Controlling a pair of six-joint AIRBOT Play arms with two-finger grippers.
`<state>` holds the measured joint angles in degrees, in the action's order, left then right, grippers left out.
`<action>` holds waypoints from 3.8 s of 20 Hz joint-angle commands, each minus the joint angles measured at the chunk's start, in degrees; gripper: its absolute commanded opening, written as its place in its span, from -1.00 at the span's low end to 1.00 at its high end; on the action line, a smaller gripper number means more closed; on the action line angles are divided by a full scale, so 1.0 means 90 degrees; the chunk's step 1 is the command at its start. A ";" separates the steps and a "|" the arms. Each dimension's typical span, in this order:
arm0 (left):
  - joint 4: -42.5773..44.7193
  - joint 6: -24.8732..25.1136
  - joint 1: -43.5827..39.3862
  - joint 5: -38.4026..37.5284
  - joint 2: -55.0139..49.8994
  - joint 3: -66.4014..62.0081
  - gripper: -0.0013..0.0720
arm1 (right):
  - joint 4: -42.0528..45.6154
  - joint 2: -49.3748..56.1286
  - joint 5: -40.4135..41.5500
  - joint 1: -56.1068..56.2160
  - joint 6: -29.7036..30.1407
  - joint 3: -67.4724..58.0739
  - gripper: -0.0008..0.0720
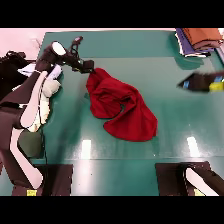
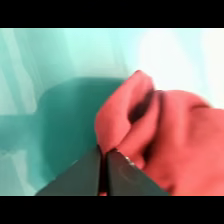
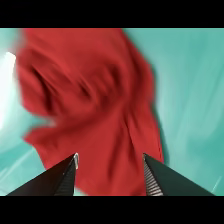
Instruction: Fold the shirts.
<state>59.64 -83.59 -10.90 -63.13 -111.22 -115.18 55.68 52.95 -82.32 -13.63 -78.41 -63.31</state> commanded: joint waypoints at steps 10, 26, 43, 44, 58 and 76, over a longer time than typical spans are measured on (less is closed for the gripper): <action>0.0102 0.0010 0.0138 -0.0668 0.0163 -0.0163 -0.90 | -0.0695 0.1780 0.2866 0.0940 0.0112 0.3480 0.21; 0.1530 0.0015 0.0158 0.0838 0.4699 -0.0216 -0.91 | 0.0651 -0.0733 0.1146 0.0177 0.0476 -0.3092 -0.93; 0.1710 -0.0068 0.0158 0.0325 0.5124 0.0607 -0.90 | 0.0685 0.1020 -0.0041 -0.0789 0.0070 -0.4942 -0.93; 0.1710 -0.0168 0.0158 0.0318 0.4731 0.0838 -0.90 | 0.1003 0.1331 -0.0029 -0.0486 0.0070 -0.4597 -0.93; 0.1610 -0.0294 0.1309 -0.1139 0.2688 0.1547 0.23 | 0.0848 0.4029 -0.0221 0.0612 0.0007 -0.4602 -0.06; -0.0012 0.0124 0.1324 -0.0148 0.6275 0.9656 0.23 | 0.0595 0.0838 0.0619 0.0590 0.0172 -0.0731 -0.06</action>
<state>63.83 -84.05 2.72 -67.77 -55.59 -33.01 61.08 61.65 -77.32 -8.29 -76.86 -70.94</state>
